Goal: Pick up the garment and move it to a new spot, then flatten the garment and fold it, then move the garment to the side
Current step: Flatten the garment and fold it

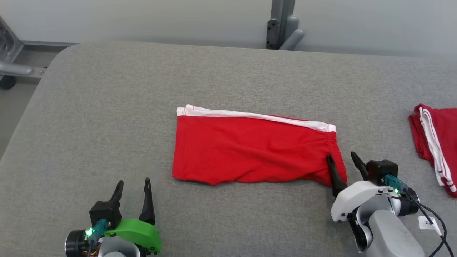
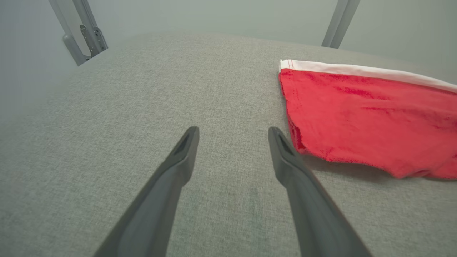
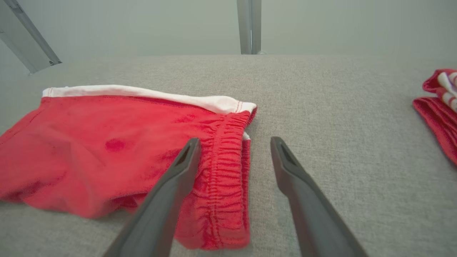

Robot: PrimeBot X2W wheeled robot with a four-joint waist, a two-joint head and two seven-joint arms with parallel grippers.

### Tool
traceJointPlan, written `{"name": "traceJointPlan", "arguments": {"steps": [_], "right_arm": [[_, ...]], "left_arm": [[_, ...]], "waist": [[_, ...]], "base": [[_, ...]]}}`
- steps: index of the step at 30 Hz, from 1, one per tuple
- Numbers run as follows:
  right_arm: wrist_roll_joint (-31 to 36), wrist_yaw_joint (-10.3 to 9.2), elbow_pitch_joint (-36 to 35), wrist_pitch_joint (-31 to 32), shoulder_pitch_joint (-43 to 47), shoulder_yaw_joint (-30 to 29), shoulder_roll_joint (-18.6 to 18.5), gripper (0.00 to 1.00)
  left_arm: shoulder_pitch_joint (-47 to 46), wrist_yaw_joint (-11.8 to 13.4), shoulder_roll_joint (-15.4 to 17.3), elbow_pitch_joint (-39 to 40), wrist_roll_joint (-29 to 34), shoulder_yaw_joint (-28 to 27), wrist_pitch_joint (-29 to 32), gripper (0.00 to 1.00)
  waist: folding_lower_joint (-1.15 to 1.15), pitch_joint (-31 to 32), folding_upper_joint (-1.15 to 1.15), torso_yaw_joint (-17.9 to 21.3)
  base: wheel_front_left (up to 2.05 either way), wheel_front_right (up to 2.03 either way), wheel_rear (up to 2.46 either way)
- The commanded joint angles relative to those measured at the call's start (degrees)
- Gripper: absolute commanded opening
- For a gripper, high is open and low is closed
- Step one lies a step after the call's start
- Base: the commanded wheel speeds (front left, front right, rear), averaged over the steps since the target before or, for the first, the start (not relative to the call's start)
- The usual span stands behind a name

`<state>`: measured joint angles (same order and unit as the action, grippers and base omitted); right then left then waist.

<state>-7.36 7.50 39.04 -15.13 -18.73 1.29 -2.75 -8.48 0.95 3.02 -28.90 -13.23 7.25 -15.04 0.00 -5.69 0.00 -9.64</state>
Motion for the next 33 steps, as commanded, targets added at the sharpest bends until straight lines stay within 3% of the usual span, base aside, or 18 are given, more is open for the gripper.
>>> {"name": "traceJointPlan", "arguments": {"steps": [1,5,10,12,25,33], "right_arm": [[-0.3,-0.03,1.3,0.0,-0.8,-0.7,-0.3,1.0],[0.7,-0.03,8.0,0.0,-2.8,-3.3,-0.3,1.0],[-3.0,-0.07,13.9,0.2,-3.1,-2.3,-0.2,0.96],[-5.4,-0.06,14.7,0.3,-3.2,-1.1,-0.2,0.0],[-17.1,-0.07,8.2,0.0,-2.8,-4.4,-1.2,0.0],[-33.7,-0.02,-4.7,8.2,-2.3,11.4,-2.4,0.0]], "left_arm": [[1.1,-0.4,0.0,-0.2,0.5,-0.3,-0.1,1.0],[1.0,-0.9,0.0,-0.2,1.0,-0.6,-0.1,1.0],[1.2,-1.0,-0.1,0.1,0.7,-0.4,-0.1,1.0],[1.2,-1.1,-0.1,0.3,0.7,0.0,-0.1,1.0],[1.9,-1.1,0.0,0.3,-0.1,2.0,-0.1,1.0],[2.0,-1.2,0.0,-0.5,-0.7,3.2,-0.1,1.0]], "waist": [[0.0,-1.4,0.0,-3.3],[0.0,-1.8,0.0,-4.6],[0.0,-2.0,0.0,-4.8],[0.0,-2.1,0.0,-4.5],[0.0,-0.5,0.0,-0.9],[0.0,0.3,0.0,-0.1]], "base": [[0.0,0.0,0.0],[0.0,0.0,0.0],[0.0,0.0,0.0],[0.0,0.0,0.0],[0.0,0.0,0.0],[0.0,0.0,0.0]]}}
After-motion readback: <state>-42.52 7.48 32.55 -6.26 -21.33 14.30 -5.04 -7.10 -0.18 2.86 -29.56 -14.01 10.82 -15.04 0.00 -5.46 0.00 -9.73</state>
